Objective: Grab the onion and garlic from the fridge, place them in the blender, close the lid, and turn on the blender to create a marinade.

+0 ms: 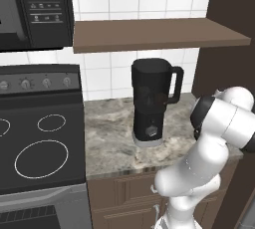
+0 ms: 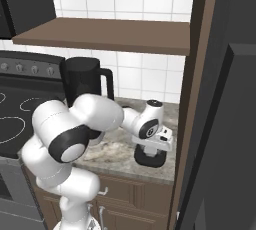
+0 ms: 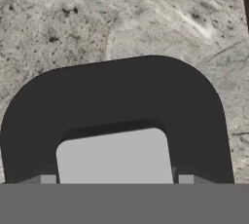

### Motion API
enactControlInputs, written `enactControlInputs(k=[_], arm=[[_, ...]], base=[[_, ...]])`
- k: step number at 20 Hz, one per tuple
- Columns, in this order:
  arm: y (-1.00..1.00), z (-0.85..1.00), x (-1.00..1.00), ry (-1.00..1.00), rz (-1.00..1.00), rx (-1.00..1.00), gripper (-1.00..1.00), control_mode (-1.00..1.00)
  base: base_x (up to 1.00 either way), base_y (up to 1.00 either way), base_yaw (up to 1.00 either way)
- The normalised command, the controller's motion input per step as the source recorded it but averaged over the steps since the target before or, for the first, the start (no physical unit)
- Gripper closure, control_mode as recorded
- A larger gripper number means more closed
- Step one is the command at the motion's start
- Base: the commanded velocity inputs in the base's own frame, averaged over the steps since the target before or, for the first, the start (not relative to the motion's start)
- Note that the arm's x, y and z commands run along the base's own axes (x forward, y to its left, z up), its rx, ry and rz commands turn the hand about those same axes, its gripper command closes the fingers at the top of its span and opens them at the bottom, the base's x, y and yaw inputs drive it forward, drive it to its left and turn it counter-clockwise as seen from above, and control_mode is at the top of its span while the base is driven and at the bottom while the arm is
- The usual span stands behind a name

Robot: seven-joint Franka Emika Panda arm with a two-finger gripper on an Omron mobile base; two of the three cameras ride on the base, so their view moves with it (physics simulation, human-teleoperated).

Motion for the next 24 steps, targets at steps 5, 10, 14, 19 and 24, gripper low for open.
enactControlInputs(k=[5, 10, 14, 19, 24], arm=[[0.12, 0.59, -0.17, -0.13, -0.03, 0.0, 1.0, -1.0], [0.14, 1.0, -0.18, -0.12, -0.01, 0.0, 1.0, -1.0], [0.21, 1.0, -0.04, -0.09, -0.01, 0.0, 1.0, -1.0], [0.29, 1.0, 0.0, -0.09, -0.04, -0.02, 1.0, -1.0], [0.18, 1.0, 0.0, -0.03, -0.04, -0.01, 1.0, -1.0]], base=[[0.0, 0.0, 0.0], [0.0, 0.0, 0.0], [0.0, 0.0, 0.0], [0.0, 0.0, 0.0], [0.0, 0.0, 0.0]])
